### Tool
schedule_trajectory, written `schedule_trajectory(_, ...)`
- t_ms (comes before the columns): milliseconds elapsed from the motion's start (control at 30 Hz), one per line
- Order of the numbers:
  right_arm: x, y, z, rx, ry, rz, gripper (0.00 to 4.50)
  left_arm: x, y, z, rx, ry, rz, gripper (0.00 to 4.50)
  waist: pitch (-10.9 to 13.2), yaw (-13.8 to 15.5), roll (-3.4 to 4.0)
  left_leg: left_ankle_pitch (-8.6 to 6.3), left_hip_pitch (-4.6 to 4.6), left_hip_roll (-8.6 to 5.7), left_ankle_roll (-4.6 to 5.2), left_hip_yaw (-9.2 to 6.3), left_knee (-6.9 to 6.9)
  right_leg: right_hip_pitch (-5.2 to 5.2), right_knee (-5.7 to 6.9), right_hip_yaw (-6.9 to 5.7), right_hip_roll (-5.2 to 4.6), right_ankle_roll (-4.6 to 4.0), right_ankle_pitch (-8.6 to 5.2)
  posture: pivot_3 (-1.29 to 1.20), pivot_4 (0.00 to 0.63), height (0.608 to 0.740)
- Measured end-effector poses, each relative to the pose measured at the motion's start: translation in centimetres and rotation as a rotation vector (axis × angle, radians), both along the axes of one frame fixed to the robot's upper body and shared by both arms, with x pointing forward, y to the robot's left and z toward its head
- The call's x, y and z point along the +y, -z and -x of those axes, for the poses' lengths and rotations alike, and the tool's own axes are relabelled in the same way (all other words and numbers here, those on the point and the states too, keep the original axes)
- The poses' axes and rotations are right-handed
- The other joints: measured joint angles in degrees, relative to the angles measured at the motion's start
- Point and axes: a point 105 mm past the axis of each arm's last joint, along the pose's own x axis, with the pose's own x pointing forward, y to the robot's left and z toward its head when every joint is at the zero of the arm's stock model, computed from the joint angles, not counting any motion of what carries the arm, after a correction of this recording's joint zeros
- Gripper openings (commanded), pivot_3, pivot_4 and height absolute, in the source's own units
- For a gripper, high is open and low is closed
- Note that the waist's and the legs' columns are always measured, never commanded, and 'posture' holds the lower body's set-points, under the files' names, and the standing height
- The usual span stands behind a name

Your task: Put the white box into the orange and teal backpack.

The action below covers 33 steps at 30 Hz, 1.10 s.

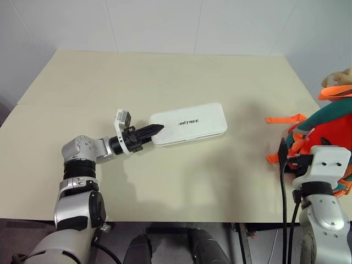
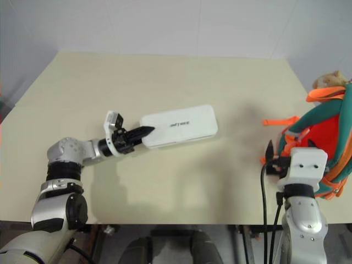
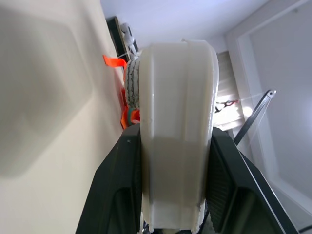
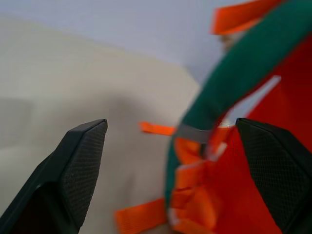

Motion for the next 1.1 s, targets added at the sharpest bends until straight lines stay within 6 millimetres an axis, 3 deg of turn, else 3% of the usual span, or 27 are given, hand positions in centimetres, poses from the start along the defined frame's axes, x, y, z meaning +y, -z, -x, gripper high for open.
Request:
schedule_trajectory(233, -2.5, 0.2, -3.9, -0.011, 0.133, -0.056, 4.50, -0.3, 0.4, 0.5, 0.012, -0.032, -0.008, 1.29, 0.00, -0.38, 0.01, 0.05, 0.00, -0.01, 0.02, -0.01, -0.09, -0.02, -0.01, 0.01, -0.01, 0.00, 0.07, 0.00, 0.150, 0.740)
schedule_trajectory(567, -4.8, -0.3, -8.5, -0.037, 0.249, -0.077, 4.50, 1.0, 0.3, 1.0, 0.016, -0.099, -0.006, 1.29, 0.00, -1.55, 0.01, 0.04, 0.00, 0.00, -0.01, -0.01, -0.51, -0.05, -0.28, 0.00, -0.03, 0.02, 0.04, 0.00, 0.150, 0.740)
schedule_trajectory(667, -5.6, -0.6, -9.9, -0.045, 0.291, -0.087, 3.89, 1.1, 0.2, 1.1, 0.010, -0.106, -0.006, 1.29, 0.01, -1.58, 0.02, 0.04, 0.01, -0.01, -0.02, -0.01, -0.51, -0.05, -0.28, 0.00, -0.04, 0.03, 0.05, 0.00, 0.150, 0.740)
schedule_trajectory(733, -5.9, -0.5, -10.3, -0.044, 0.316, -0.093, 3.20, 1.1, 0.1, 1.1, 0.008, -0.109, -0.002, 1.29, 0.01, -1.58, 0.02, 0.04, 0.01, -0.01, -0.02, -0.02, -0.52, -0.05, -0.28, 0.00, -0.04, 0.03, 0.05, 0.00, 0.150, 0.740)
schedule_trajectory(1033, -6.1, -0.6, -10.4, -0.055, 0.311, -0.110, 0.30, 1.5, 0.4, 1.5, 0.012, -0.132, 0.005, 1.29, 0.01, -1.49, 0.03, 0.04, -0.01, -0.01, -0.03, -0.02, -0.53, -0.05, -0.33, 0.00, -0.04, 0.04, 0.06, 0.00, 0.150, 0.740)
schedule_trajectory(1067, -5.9, -0.8, -10.3, -0.056, 0.291, -0.115, 0.01, 1.6, 0.4, 1.5, 0.015, -0.139, 0.003, 1.29, 0.01, -1.50, 0.03, 0.05, -0.01, -0.01, -0.04, -0.02, -0.53, -0.05, -0.32, 0.00, -0.04, 0.04, 0.06, 0.00, 0.150, 0.740)
schedule_trajectory(1100, -5.7, -0.9, -10.2, -0.058, 0.271, -0.118, 0.00, 1.8, 0.4, 1.5, 0.016, -0.146, 0.001, 1.29, 0.01, -1.50, 0.03, 0.05, -0.01, -0.01, -0.04, -0.02, -0.53, -0.05, -0.32, 0.00, -0.04, 0.04, 0.06, 0.00, 0.150, 0.740)
